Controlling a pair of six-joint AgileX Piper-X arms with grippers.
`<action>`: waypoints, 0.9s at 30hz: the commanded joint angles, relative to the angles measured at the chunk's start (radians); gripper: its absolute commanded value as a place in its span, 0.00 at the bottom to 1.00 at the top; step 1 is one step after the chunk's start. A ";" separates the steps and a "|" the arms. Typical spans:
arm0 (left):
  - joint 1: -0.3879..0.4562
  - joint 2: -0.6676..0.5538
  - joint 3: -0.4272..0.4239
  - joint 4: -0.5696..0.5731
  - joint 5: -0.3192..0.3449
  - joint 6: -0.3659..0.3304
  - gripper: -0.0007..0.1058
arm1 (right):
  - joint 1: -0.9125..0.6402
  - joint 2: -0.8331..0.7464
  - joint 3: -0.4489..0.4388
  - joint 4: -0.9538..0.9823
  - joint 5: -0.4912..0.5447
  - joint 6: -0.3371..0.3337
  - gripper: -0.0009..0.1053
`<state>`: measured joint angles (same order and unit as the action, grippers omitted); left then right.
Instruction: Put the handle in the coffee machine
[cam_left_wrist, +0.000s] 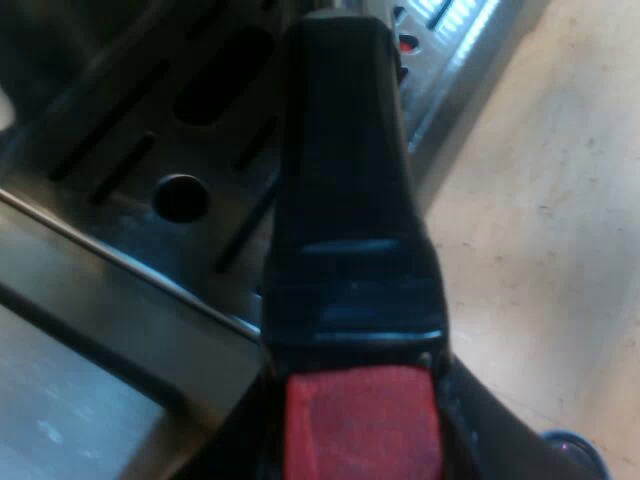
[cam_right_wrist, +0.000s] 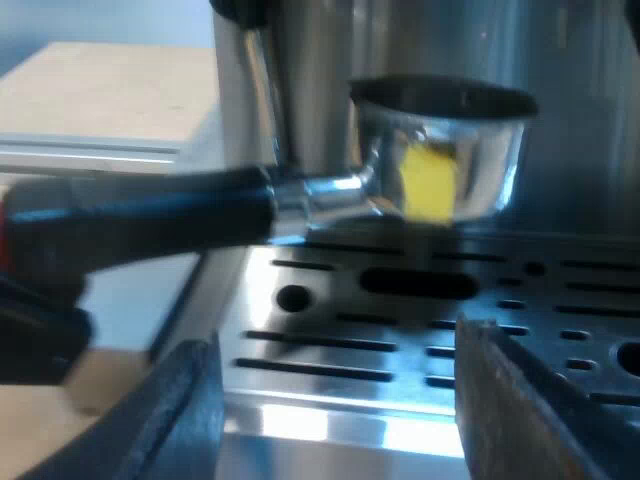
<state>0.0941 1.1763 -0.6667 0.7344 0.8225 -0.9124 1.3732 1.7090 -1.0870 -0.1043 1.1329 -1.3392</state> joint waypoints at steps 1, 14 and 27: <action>-0.001 0.018 -0.035 -0.028 0.057 -0.002 0.01 | -0.027 0.019 -0.004 -0.031 0.045 -0.012 0.51; -0.001 0.077 -0.068 -0.069 0.060 -0.002 0.01 | -0.107 0.023 -0.004 -0.155 -0.024 -0.124 0.51; -0.001 0.078 -0.117 -0.048 0.060 -0.002 0.01 | -0.113 0.023 -0.004 -0.183 -0.036 -0.166 0.51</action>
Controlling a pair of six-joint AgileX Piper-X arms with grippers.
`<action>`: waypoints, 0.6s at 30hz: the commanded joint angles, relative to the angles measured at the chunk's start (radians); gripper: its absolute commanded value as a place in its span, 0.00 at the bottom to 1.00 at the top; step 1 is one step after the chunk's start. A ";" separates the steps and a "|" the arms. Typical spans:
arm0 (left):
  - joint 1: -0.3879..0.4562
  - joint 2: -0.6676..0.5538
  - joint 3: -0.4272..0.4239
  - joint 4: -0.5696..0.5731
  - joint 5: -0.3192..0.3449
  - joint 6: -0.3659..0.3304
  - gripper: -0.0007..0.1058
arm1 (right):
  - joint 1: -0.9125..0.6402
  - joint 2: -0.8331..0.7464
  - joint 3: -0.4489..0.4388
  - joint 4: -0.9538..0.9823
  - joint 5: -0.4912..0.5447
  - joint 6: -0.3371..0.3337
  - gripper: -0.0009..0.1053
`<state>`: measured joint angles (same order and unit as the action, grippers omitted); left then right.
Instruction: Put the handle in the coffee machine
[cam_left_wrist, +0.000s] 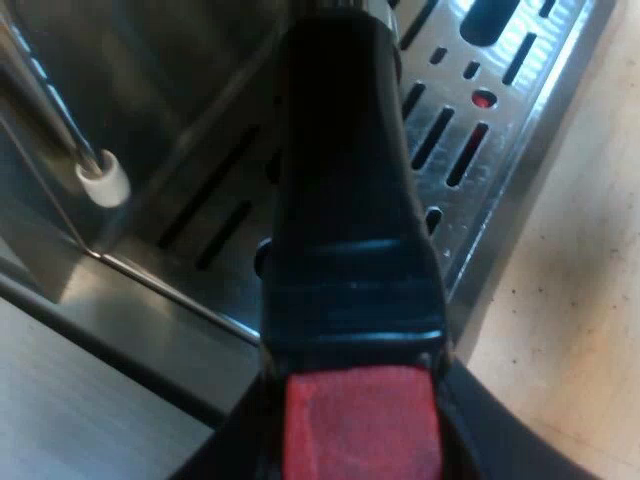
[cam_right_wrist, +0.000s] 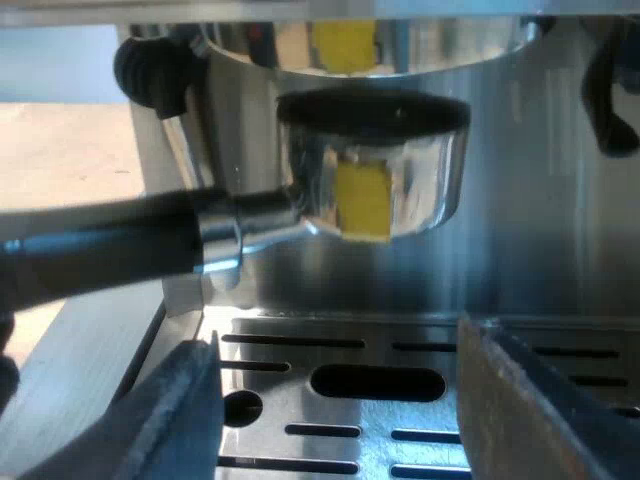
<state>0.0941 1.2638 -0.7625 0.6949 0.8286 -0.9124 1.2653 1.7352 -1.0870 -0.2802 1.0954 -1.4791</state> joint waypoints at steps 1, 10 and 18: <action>-0.001 -0.010 -0.023 -0.006 0.056 -0.002 0.01 | -0.005 -0.003 -0.004 -0.007 0.001 -0.027 0.51; -0.001 -0.025 -0.026 0.015 0.069 0.004 0.01 | -0.005 -0.003 -0.004 -0.007 0.001 -0.027 0.51; 0.003 -0.057 -0.028 0.019 0.069 0.005 0.01 | -0.005 -0.003 -0.004 -0.007 0.001 -0.027 0.51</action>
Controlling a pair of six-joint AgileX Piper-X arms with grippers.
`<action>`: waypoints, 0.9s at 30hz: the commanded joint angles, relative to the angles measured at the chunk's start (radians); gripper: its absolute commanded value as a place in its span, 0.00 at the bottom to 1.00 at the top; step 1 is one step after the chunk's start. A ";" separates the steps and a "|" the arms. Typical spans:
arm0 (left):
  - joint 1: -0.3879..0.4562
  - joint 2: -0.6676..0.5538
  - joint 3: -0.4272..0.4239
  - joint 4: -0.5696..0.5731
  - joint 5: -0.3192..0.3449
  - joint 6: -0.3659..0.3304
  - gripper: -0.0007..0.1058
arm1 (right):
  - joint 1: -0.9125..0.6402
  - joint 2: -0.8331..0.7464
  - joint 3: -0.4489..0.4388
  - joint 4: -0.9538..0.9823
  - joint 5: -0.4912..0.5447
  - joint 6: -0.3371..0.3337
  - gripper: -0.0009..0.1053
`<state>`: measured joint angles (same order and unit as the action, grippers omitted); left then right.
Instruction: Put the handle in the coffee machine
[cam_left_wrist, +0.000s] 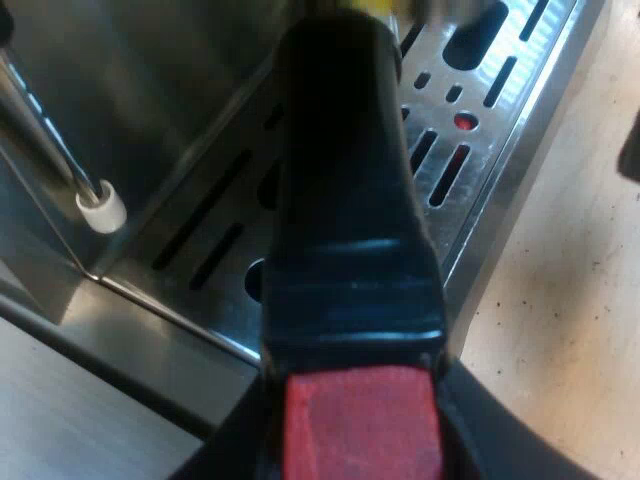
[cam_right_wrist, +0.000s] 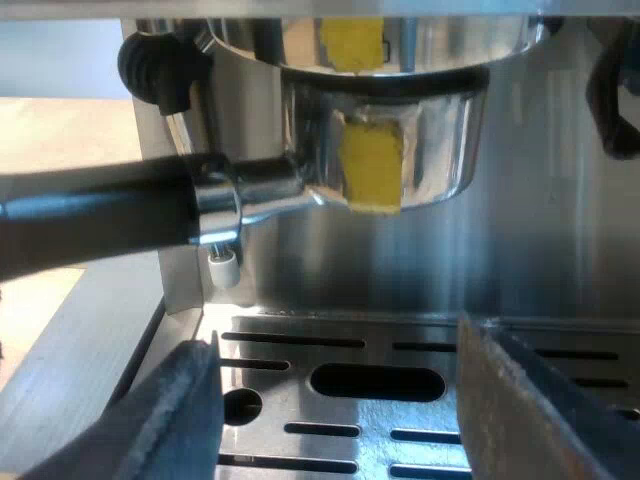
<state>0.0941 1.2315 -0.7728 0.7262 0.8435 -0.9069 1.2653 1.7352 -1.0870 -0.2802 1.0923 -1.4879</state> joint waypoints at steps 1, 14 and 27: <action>0.002 -0.028 -0.018 -0.012 0.054 -0.001 0.01 | -0.005 -0.003 -0.004 -0.007 0.004 -0.018 0.51; 0.002 -0.034 -0.059 -0.012 0.054 -0.001 0.01 | -0.005 -0.003 -0.004 -0.007 0.004 -0.018 0.51; 0.002 -0.086 -0.062 0.015 0.077 -0.001 0.01 | -0.005 -0.003 -0.004 -0.003 0.004 -0.018 0.51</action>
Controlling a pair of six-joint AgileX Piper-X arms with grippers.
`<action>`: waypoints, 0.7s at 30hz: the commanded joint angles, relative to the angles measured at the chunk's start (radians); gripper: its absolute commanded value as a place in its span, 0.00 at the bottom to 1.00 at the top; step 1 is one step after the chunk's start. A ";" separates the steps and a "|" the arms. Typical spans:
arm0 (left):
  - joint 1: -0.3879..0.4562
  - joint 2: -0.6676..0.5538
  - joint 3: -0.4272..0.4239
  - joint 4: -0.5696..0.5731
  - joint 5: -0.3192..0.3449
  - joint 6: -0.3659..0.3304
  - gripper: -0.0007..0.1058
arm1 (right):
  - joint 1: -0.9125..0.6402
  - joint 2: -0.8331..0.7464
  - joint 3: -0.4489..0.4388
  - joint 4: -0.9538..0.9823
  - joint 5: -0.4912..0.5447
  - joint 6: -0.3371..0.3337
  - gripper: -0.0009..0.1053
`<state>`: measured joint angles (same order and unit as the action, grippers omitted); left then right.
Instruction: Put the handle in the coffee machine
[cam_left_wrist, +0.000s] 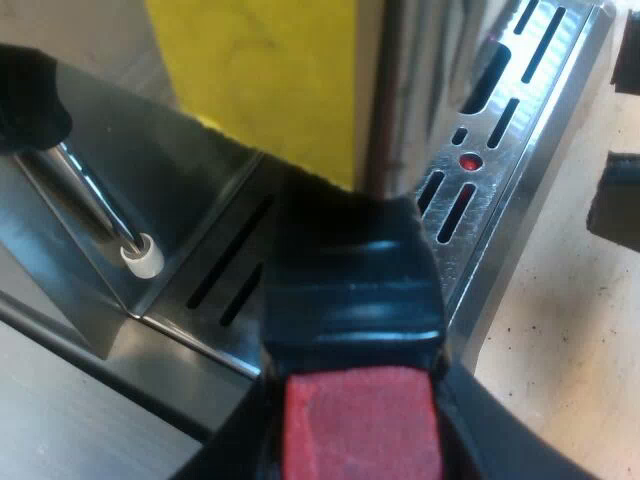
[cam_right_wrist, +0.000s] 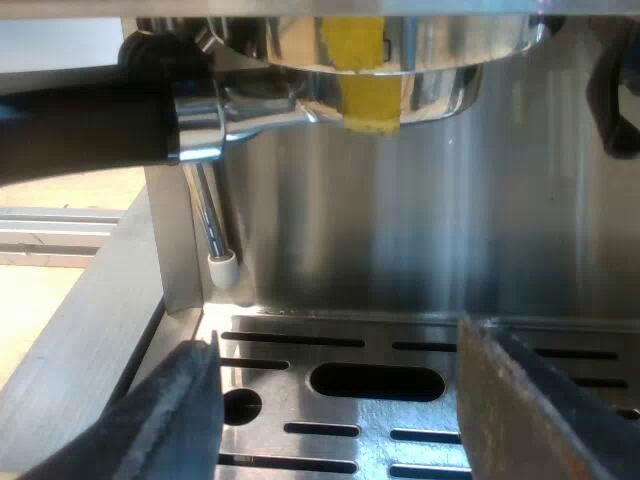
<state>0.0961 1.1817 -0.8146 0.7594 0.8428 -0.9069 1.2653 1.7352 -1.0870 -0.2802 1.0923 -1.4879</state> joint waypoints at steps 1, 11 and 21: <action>0.000 -0.037 -0.020 -0.018 0.078 -0.001 0.01 | -0.005 -0.003 -0.004 -0.003 0.004 -0.018 0.51; 0.000 -0.038 -0.020 -0.024 0.069 -0.001 0.01 | -0.019 -0.003 -0.004 0.030 -0.088 -0.028 0.51; 0.000 -0.038 -0.020 -0.017 0.100 -0.001 0.01 | -0.088 -0.003 0.129 -0.081 -0.182 -0.066 0.51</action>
<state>0.0961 1.1736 -0.8146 0.7594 0.8369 -0.9069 1.1911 1.7352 -0.9772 -0.3152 0.9172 -1.5412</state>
